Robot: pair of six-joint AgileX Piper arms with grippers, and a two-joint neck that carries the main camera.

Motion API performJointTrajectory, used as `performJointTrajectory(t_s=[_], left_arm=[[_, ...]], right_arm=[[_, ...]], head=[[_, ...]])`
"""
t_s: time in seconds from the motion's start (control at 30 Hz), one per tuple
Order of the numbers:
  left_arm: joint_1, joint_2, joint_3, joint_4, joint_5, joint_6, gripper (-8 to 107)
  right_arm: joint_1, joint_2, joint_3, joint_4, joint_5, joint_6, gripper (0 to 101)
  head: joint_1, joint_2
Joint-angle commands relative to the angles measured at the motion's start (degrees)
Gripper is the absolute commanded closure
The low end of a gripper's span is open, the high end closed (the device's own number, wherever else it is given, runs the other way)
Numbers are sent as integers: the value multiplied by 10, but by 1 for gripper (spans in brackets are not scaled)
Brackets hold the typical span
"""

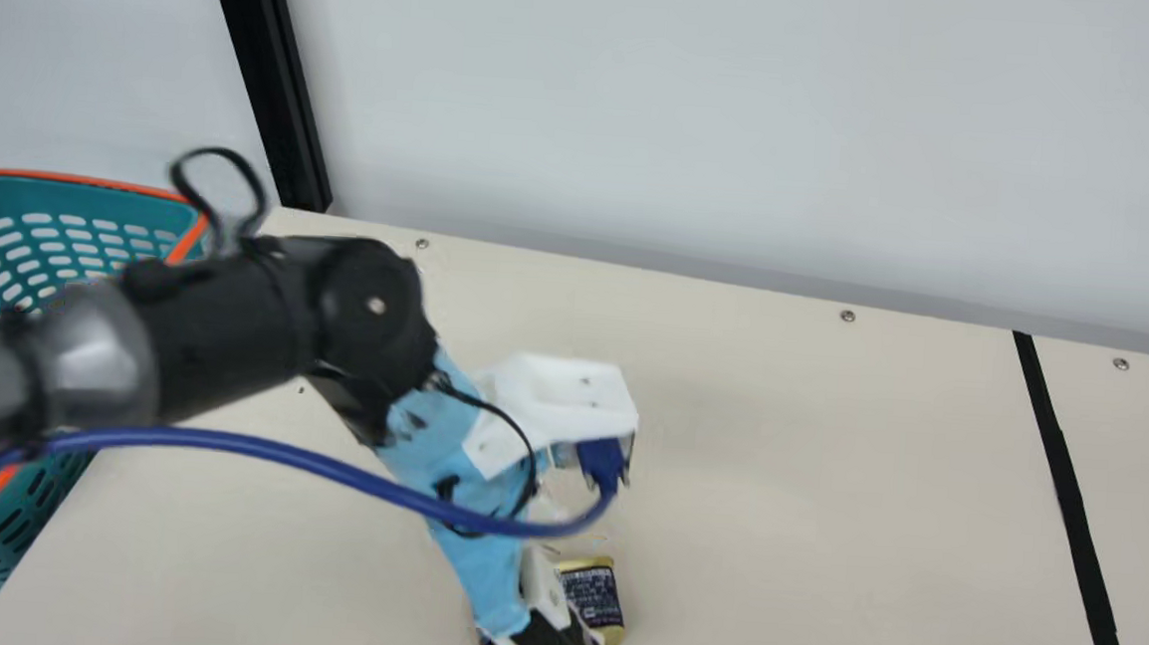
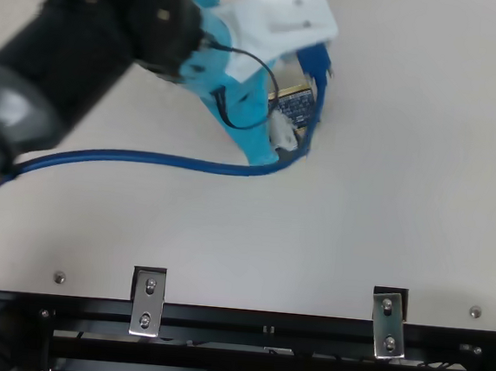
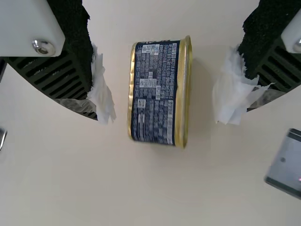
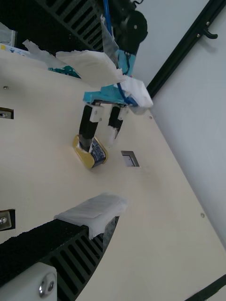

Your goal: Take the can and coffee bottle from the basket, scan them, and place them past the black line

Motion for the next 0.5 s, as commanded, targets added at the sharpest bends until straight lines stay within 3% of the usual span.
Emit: performJointTrajectory(t_s=[0.0, 0.13, 0.47], left_arm=[[29, -40, 11, -73, -16, 10, 9], [79, -102, 48, -155, -75, 41, 9], [163, -226, 169, -358, -234, 154, 9]], right_arm=[[0, 17, -9, 9, -7, -17, 0], [43, 55, -18, -4, -33, -43, 0], [173, 260, -81, -21, -121, -122, 0]], head=[[-1, -9], [-1, -9], [-1, -9]])
